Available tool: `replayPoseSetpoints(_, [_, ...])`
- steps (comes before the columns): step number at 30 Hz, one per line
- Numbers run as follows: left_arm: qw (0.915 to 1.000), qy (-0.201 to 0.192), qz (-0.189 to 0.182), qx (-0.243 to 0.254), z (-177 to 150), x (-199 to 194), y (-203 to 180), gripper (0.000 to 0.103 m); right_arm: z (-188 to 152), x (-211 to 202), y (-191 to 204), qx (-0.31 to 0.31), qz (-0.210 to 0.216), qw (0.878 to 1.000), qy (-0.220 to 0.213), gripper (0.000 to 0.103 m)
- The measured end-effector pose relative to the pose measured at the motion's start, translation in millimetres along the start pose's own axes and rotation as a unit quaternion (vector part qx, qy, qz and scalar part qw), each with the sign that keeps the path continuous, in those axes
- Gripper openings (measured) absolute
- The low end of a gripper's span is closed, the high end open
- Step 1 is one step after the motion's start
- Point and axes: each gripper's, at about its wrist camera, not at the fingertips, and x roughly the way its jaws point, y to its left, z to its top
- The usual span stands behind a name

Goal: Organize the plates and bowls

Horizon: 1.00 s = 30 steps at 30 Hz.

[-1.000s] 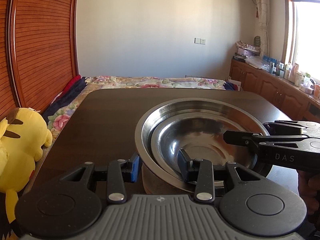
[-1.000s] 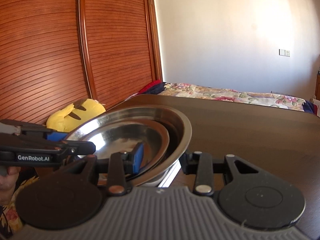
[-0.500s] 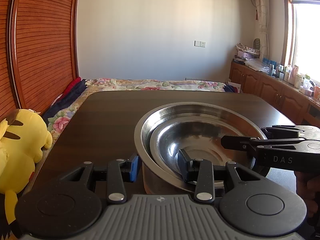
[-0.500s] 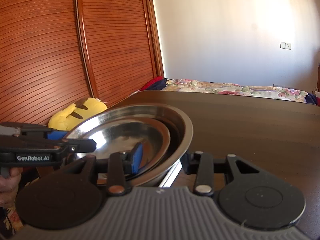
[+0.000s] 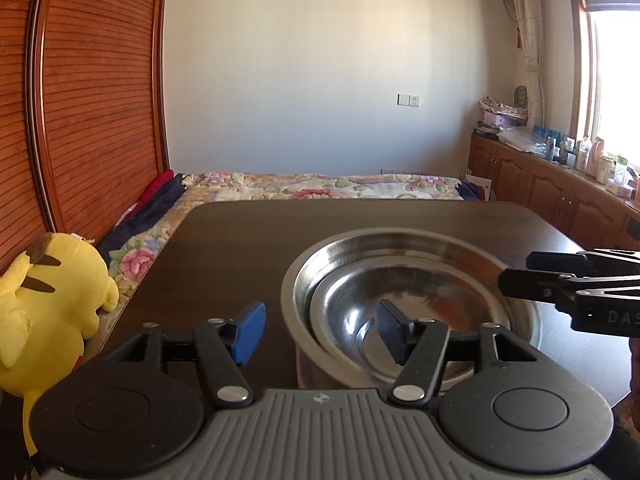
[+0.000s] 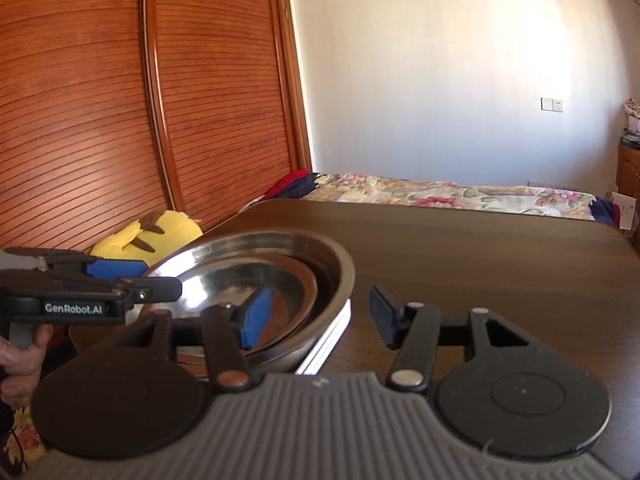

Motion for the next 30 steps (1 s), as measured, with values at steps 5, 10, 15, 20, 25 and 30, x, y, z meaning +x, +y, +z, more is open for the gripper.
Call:
replayPoseSetpoints(5, [0.9998, -0.014, -0.006, 0.009, 7.7, -6.9, -11.3, 0.08, 3.6, -13.1, -4.9, -0.004, -0.021, 1.0, -0.015, 0.065])
replayPoseSetpoints(10, [0.9995, -0.027, -0.011, 0.015, 15.4, -12.0, -23.2, 0.094, 4.2, -23.4, -13.4, 0.008, -0.043, 0.999, -0.027, 0.076])
replayPoseSetpoints(15, [0.9988, -0.042, -0.009, 0.022, 21.3, -17.2, -36.8, 0.102, 4.8, -33.3, -21.9, 0.013, -0.079, 0.996, -0.045, 0.101])
replayPoseSetpoints(20, [0.9988, -0.043, -0.013, 0.019, 23.5, -19.0, -47.7, 0.102, 4.2, -42.9, -28.6, 0.027, -0.1, 0.993, -0.048, 0.103])
replayPoseSetpoints(25, [0.9989, -0.04, 0.004, 0.024, 25.2, -18.4, -60.6, 0.102, 3.8, -50.1, -27.7, 0.028, -0.13, 0.99, -0.052, 0.103])
replayPoseSetpoints(30, [0.9987, -0.039, 0.011, 0.03, 27.1, -19.2, -70.0, 0.102, 4.7, -55.5, -27.4, 0.025, -0.154, 0.986, -0.057, 0.103])
